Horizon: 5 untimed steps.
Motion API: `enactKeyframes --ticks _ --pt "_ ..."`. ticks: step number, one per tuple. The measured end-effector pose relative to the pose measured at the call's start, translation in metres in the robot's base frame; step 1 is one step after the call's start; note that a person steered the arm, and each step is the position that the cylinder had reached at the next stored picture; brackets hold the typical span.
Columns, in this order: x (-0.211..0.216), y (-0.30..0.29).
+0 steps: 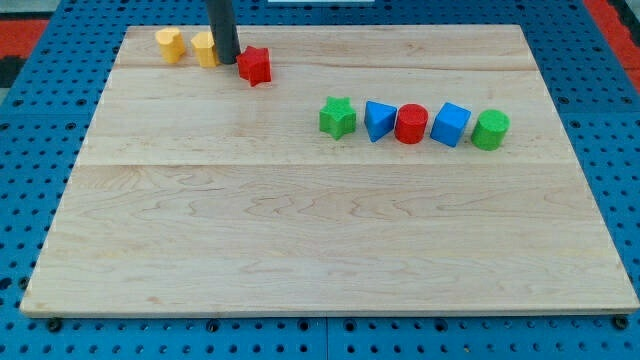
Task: Move the red star to the left of the green star
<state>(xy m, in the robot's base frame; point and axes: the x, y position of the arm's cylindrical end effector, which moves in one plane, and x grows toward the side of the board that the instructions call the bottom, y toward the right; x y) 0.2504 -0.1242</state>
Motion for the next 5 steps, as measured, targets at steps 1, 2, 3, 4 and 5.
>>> enactKeyframes --ticks 1,2,3,4,5 --pt "0.008 0.036" --pt "0.038 0.01" --pt "0.052 -0.008" --pt "0.039 -0.009" --pt "0.019 0.014"
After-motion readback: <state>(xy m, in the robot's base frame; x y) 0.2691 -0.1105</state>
